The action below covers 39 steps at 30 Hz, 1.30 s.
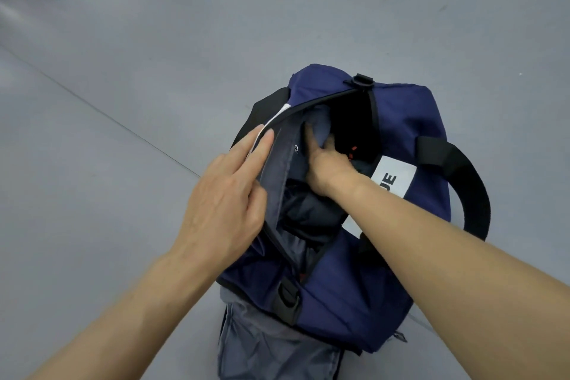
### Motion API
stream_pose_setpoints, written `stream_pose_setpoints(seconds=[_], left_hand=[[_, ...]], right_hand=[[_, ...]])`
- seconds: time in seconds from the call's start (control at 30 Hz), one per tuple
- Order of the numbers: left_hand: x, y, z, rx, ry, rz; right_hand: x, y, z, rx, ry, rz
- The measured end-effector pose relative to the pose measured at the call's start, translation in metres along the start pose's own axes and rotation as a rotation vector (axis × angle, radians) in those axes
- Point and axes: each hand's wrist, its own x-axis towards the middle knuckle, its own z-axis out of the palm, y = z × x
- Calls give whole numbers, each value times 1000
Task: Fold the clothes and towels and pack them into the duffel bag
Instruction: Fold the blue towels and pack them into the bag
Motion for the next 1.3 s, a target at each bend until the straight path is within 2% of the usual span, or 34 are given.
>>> stream_pose_setpoints(seconds=[0.07,0.13,0.27,0.33,0.47,0.6,0.8,0.9,1.1,1.3], left_hand=[[-1,2,3,15,-14,31],[-2,3,5,29,-25,56],[3,29,7,9,-26,122],[7,60,6,-108,-54,171],[10,137,9,-478,-238,160],[6,213,25,-583,-411,239],[-12,337,51,-577,-662,478],[-17,381,62,-509,-746,611],[-32,427,76,-415,-830,762],[-51,463,109,-415,-888,828]], right_hand=[[-16,9,-4,63,80,-54],[-39,22,-10,222,134,-165],[-102,56,-39,638,85,-288],[-135,74,-56,726,109,-296],[-210,129,-85,765,215,-281],[-300,208,-102,687,271,-201],[-411,316,-77,547,486,-39],[-436,342,-65,618,584,0],[-468,372,-40,776,770,75],[-486,402,3,822,856,192]])
